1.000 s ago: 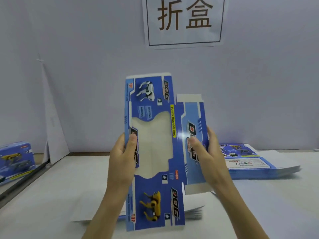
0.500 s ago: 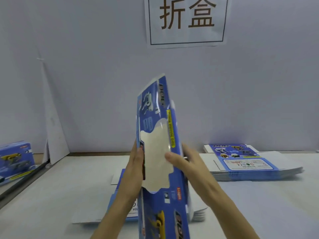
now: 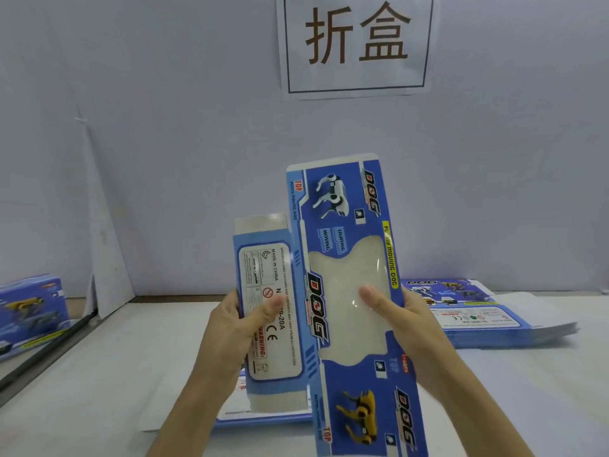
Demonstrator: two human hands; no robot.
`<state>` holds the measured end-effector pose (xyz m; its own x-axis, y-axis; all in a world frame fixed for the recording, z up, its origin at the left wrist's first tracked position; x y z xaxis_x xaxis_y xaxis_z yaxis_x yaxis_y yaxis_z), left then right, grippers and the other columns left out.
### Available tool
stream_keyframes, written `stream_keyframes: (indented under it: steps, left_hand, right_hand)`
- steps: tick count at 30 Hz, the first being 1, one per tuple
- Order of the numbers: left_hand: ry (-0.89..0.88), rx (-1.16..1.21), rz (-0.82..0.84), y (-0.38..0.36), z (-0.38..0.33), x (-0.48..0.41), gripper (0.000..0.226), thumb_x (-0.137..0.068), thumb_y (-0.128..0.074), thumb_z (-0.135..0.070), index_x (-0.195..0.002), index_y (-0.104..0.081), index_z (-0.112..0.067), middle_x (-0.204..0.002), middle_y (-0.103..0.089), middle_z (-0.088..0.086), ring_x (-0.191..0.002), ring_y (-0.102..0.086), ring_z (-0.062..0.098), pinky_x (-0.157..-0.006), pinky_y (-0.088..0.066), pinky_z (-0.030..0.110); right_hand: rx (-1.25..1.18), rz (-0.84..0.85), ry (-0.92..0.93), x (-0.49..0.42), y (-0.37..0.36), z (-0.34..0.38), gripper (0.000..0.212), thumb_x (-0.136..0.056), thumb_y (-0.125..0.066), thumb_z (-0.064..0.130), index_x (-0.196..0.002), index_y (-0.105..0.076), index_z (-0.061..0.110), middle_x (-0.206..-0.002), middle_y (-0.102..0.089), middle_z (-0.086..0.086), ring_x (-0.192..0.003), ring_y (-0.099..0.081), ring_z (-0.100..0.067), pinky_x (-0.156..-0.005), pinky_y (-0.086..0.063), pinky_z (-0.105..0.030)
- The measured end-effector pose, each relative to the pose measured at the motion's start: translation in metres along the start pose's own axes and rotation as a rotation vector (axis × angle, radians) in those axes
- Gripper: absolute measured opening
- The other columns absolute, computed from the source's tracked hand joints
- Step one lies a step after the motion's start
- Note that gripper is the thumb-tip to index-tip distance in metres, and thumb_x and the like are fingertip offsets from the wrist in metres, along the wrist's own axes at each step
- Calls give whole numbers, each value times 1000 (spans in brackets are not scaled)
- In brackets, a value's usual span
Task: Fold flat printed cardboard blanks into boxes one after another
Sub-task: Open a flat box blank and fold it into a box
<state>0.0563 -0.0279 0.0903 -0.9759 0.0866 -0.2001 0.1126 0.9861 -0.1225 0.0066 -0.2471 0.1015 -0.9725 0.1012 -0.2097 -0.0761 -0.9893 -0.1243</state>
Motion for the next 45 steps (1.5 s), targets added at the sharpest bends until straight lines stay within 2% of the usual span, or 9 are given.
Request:
stream_keyframes:
  steps: [23,27,29,31,34,37,39,41,45]
  left_hand:
    - [-67,-10,30,-2,-14,2,45,-66,-69,-33,-108,-61,-20,-91,-75,5,-76,-73,26,-54,-59,34]
    - [-166,-210,-80,-2,-24,7,60,-74,-64,-41,-131,-47,-29,-121,-63,-9,-98,-67,10,-67,-56,21]
    - [-352,-404,-108,-13,-46,20,71,-76,-60,-47,-141,-31,-42,-128,-41,-28,-111,-46,-10,-76,-45,3]
    - [-455,-515,-4,-35,-54,32,71,-75,-58,-60,-137,-25,-50,-131,-31,-38,-119,-33,-20,-83,-38,-3]
    - [-297,-406,154,-51,-43,34,115,-53,-57,-89,-148,-9,-46,-150,-22,-28,-135,-27,-7,-108,-35,21]
    - [-213,-160,274,-55,-42,32,141,-30,-66,-90,-149,-18,-32,-144,-44,-11,-132,-44,11,-107,-41,38]
    - [-168,-36,313,-53,-41,34,137,-29,-72,-85,-146,-27,-31,-137,-53,-6,-127,-51,19,-101,-45,44]
    - [-163,-2,361,-53,-39,39,119,-41,-72,-83,-143,-33,-36,-133,-57,-9,-123,-56,18,-97,-49,44]
    - [-139,30,251,-44,-38,36,75,-41,-71,-83,-107,-58,-50,-102,-71,-16,-97,-69,8,-66,-57,22]
  right_hand:
    - [-53,-44,24,-3,6,-2,41,-71,-67,37,-104,-60,14,-84,-76,-5,-71,-74,-24,-49,-55,-25]
    - [-5,-126,105,-2,5,8,45,-70,-68,42,-102,-65,11,-87,-75,-6,-76,-73,-26,-56,-59,-32]
    - [-39,-186,166,0,3,13,49,-72,-68,48,-105,-66,11,-92,-74,-12,-81,-71,-35,-67,-60,-45]
    - [-233,-160,164,4,-10,9,48,-72,-62,52,-108,-67,20,-97,-75,-6,-86,-72,-28,-66,-61,-39]
    - [-347,-35,194,13,-37,14,44,-77,-46,57,-103,-73,35,-102,-75,3,-91,-72,-18,-66,-58,-25]
    - [-172,151,233,19,-69,26,59,-80,-41,53,-129,-59,26,-107,-71,19,-99,-66,2,-76,-52,-11]
    - [-42,208,247,23,-78,30,63,-79,-54,52,-135,-52,25,-104,-68,25,-99,-62,12,-71,-48,-5]
    - [111,251,376,29,-81,39,49,-87,-52,46,-135,-50,36,-125,-55,20,-121,-50,5,-82,-50,-11]
    - [335,278,460,29,-60,46,38,-93,-45,28,-128,-54,43,-135,-50,18,-131,-40,0,-88,-46,-10]
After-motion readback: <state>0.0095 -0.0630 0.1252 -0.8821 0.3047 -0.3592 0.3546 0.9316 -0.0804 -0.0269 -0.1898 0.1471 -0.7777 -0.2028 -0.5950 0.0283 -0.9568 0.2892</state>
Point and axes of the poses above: each hand's wrist, its own x-axis away from the middle knuckle, its own y-axis out of the back of the hand, z = x × y, the point moved 9 cm from there along -x, towards the middle knuckle
